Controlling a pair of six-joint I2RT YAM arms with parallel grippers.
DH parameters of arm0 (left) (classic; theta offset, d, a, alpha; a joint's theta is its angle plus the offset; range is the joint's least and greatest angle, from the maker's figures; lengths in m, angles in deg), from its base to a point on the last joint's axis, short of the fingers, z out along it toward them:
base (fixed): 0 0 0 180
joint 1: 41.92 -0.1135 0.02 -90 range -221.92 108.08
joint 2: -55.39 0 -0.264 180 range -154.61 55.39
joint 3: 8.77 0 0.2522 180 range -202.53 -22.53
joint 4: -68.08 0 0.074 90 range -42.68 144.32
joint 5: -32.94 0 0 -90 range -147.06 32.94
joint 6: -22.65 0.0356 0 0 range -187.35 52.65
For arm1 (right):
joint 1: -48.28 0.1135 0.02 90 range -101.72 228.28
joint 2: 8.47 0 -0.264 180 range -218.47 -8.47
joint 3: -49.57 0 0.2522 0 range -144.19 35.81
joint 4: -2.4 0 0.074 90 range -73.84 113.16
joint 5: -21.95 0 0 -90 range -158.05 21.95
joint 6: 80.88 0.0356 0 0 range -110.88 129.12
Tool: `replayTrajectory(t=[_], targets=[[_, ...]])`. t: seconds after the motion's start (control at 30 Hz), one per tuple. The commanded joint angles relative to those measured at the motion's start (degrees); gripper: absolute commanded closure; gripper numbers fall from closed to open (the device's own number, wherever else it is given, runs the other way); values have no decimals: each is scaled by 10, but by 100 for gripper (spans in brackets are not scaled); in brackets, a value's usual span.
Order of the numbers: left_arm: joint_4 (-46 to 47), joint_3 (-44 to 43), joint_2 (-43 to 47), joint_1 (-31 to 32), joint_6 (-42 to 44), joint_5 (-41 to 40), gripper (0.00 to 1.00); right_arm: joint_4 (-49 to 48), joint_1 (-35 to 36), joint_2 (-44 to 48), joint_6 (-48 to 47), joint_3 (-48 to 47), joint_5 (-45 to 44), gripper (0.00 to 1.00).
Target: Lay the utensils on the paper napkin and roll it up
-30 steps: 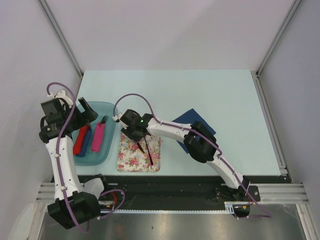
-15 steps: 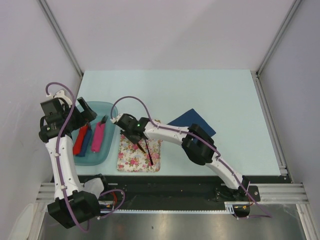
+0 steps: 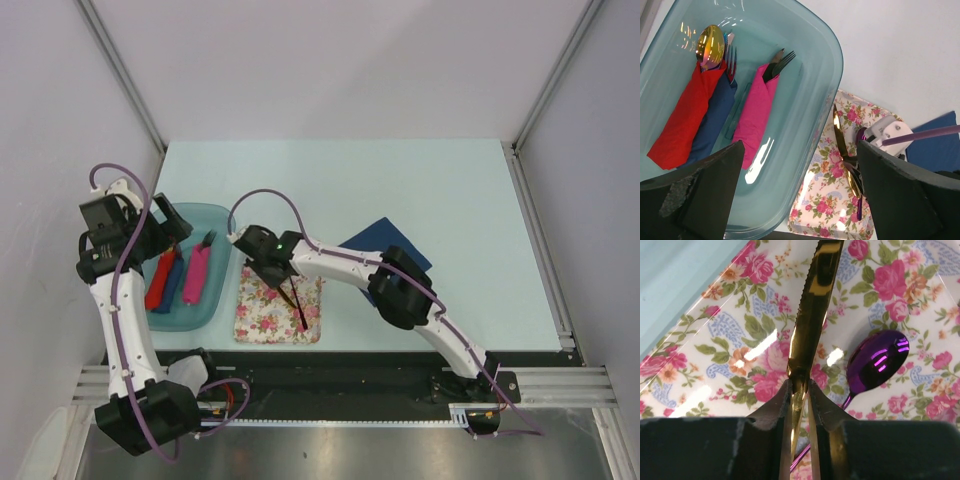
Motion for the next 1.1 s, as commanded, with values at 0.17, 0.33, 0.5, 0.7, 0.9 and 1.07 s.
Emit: replayTrajectory(t=[0.17,0.33,0.5,0.7,0.9,1.07], targets=[[17,-24,-2,-7,-11,-8,0,5,-8,94,39,-5,0,100],[21,-23,-4,-7,-13,-8,0,3,-23,107,42,4,3,100],[24,-22,-5,-7,-13,-9,0,-5,-23,107,42,13,37,98],[24,-16,1,-7,-14,-10,0,-1,-10,74,53,-5,40,45],[25,-15,4,-7,-13,-12,0,4,8,29,76,-26,7,43],[26,-15,6,-8,-13,-13,1,6,13,3,85,-29,10,46]])
